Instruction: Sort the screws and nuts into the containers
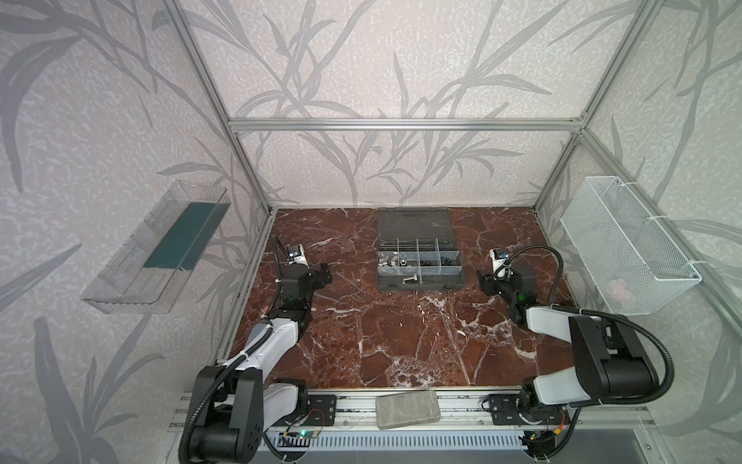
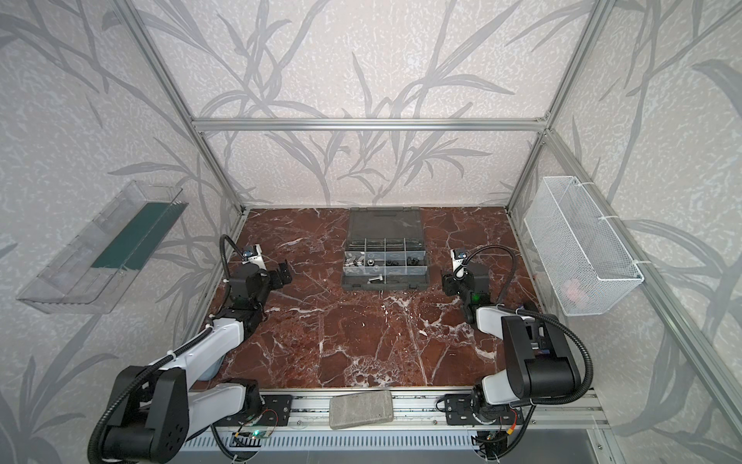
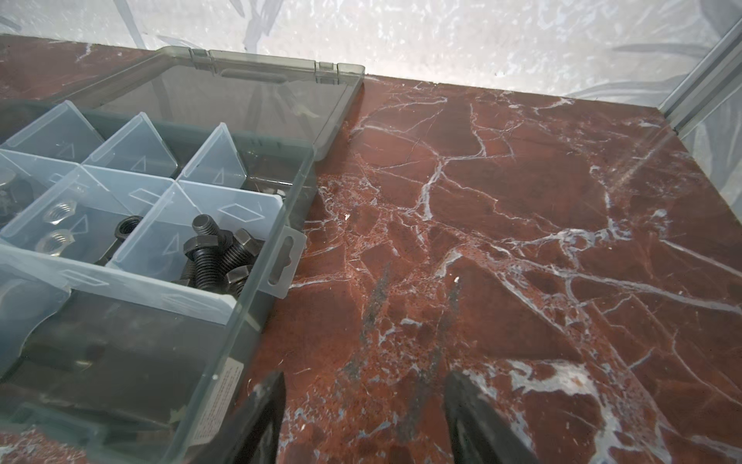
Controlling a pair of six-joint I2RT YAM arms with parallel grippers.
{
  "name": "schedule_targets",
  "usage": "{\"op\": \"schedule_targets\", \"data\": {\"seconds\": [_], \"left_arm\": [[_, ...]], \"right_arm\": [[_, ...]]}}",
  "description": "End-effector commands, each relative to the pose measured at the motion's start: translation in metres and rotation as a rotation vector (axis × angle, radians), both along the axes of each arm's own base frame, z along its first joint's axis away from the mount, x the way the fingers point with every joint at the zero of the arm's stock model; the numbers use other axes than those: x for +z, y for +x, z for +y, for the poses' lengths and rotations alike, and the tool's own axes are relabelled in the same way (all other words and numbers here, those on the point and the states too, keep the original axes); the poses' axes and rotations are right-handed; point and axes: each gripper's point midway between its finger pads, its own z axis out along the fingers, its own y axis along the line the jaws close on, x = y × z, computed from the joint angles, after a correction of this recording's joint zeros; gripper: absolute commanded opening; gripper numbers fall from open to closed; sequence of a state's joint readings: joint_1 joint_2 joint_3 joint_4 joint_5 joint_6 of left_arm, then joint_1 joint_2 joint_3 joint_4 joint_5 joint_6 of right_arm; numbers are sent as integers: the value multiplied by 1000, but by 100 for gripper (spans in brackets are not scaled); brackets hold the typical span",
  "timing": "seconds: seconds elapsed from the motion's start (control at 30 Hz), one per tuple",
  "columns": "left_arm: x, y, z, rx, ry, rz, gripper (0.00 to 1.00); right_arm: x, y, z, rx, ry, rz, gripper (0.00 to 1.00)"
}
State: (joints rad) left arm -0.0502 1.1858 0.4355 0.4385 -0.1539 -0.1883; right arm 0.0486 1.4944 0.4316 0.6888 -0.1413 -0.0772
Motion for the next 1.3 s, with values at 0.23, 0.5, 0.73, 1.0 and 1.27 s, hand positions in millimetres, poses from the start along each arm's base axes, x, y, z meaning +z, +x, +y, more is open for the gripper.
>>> {"op": "schedule_targets", "data": {"seconds": [0.23,0.5,0.73,1.0,1.27], "left_arm": [[-15,8,18,17,128,-54,100],[-45,23,22,20,150,-69,100],[-44,16,30,66,135,-87,99],[-45,19,43,145,144,-55,100],[-44,20,42,145,150,-61,99]], "right_arm": [[11,10,-3,-36,4,-134,66],[9,9,-6,-57,-4,-141,67],[10,9,-8,-72,-6,-146,69],[9,9,-9,-75,-6,-144,99],[9,9,-9,-77,-5,-145,99]]}}
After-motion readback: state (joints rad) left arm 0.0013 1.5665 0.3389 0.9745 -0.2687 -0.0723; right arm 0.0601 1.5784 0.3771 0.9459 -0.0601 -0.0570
